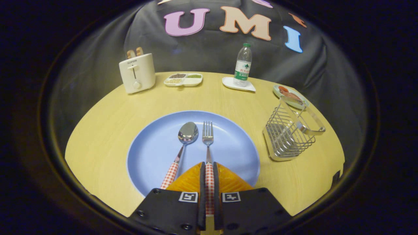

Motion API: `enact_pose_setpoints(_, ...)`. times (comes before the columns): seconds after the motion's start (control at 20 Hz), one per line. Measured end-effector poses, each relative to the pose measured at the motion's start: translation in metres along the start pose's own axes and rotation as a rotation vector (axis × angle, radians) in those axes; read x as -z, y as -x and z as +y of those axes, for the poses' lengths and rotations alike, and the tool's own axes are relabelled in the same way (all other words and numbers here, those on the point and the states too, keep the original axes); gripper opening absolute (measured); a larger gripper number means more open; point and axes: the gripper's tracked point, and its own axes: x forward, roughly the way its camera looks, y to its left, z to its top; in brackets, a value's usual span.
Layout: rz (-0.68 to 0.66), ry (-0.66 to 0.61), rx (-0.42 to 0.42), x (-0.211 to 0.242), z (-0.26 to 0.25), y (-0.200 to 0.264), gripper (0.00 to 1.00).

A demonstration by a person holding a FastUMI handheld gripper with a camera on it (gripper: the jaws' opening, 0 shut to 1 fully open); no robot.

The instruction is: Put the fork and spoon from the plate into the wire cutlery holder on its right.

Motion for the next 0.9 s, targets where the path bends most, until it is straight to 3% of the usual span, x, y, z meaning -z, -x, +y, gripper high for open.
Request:
enact_pose_setpoints(0.1, 0.011, 0.031, 0.016, -0.003, 0.0, 0.0, 0.05)
enact_pose_setpoints(0.45, 0.032, 0.083, 0.101, -0.03, -0.007, 0.023, 0.05)
enact_pose_setpoints(0.9, 0.175, -0.083, 0.247, -0.085, -0.044, 0.077, 0.05)
